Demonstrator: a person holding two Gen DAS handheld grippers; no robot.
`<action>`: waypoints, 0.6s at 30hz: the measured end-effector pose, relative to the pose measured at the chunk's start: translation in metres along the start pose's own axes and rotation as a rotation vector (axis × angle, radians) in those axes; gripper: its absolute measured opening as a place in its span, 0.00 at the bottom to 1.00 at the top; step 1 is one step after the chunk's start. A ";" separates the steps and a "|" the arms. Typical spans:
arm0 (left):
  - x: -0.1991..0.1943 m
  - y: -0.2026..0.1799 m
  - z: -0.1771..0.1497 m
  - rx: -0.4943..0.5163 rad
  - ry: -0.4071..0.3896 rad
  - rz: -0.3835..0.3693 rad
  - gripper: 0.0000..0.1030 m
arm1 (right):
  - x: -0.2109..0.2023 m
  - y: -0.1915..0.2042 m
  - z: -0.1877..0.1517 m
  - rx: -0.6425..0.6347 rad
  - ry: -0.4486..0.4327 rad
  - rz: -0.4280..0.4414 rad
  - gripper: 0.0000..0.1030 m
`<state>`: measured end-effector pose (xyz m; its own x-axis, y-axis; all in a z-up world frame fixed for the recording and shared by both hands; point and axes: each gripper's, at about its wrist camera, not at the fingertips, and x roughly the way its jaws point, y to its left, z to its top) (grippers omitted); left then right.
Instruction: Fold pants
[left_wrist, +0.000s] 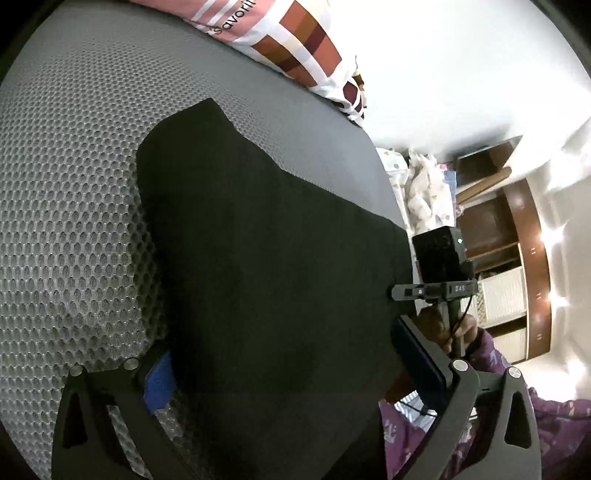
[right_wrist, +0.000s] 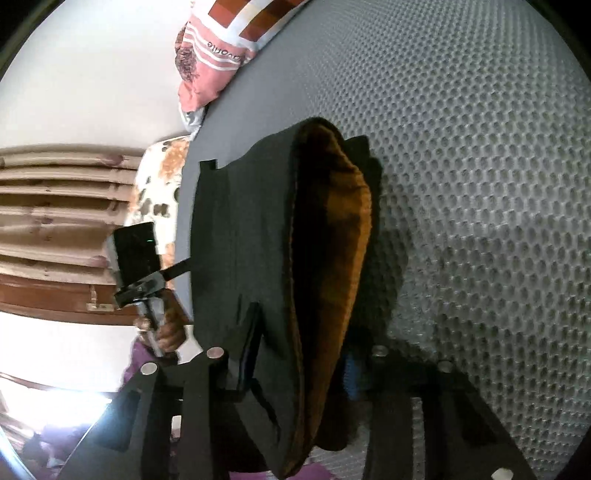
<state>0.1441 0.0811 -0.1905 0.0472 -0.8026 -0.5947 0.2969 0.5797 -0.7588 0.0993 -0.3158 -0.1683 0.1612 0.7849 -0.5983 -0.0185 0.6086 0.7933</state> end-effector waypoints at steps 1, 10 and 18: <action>-0.001 0.002 -0.001 -0.005 -0.005 -0.002 0.96 | 0.001 -0.001 0.001 0.017 0.006 0.028 0.50; -0.006 0.004 -0.009 0.018 -0.051 0.146 0.32 | 0.027 0.043 -0.007 -0.164 0.004 -0.139 0.32; -0.009 0.005 -0.010 0.006 -0.069 0.206 0.27 | 0.024 0.028 -0.015 -0.118 -0.069 -0.070 0.29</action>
<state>0.1350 0.0926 -0.1915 0.1721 -0.6752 -0.7173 0.2802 0.7316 -0.6215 0.0879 -0.2780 -0.1623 0.2338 0.7329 -0.6390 -0.1200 0.6739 0.7290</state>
